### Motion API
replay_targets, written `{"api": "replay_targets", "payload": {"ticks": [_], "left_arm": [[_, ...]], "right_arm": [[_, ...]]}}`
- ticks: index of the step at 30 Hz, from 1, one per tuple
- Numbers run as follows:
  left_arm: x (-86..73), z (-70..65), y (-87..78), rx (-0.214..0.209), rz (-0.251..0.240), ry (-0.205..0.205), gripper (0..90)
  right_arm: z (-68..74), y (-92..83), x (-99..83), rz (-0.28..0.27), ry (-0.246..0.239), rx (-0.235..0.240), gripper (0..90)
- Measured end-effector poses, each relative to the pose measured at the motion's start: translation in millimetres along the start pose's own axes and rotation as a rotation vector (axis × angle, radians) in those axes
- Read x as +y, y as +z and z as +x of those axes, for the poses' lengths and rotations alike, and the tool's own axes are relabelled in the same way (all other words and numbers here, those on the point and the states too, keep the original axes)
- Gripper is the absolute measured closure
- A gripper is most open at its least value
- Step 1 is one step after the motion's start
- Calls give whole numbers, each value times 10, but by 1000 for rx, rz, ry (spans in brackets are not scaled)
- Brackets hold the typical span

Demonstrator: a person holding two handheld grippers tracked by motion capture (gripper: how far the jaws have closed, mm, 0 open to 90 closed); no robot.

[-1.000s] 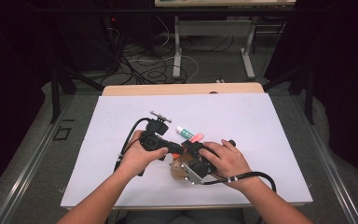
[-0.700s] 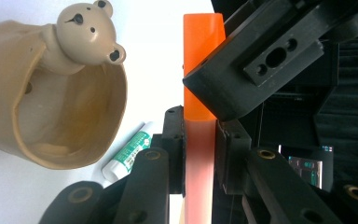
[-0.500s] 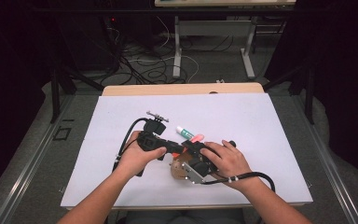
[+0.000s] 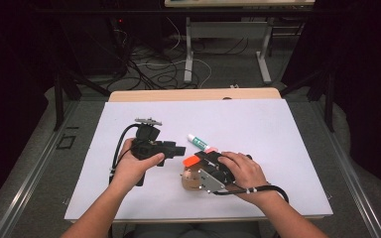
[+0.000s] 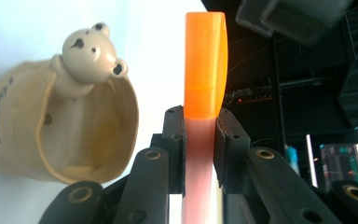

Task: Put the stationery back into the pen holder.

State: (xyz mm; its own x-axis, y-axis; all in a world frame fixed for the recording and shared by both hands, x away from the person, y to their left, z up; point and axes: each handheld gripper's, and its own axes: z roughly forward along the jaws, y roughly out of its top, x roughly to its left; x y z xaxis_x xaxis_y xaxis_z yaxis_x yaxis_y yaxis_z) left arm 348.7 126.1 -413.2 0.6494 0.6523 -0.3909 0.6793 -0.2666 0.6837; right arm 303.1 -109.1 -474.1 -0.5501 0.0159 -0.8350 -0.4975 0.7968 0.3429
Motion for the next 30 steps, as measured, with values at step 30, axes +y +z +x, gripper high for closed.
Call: {"api": "replay_targets", "payload": {"ticks": [30], "left_arm": [[-609,599,45,231,-149,30,160]], "right_arm": [[36,30,-401,-363,1073,54,763]]}}
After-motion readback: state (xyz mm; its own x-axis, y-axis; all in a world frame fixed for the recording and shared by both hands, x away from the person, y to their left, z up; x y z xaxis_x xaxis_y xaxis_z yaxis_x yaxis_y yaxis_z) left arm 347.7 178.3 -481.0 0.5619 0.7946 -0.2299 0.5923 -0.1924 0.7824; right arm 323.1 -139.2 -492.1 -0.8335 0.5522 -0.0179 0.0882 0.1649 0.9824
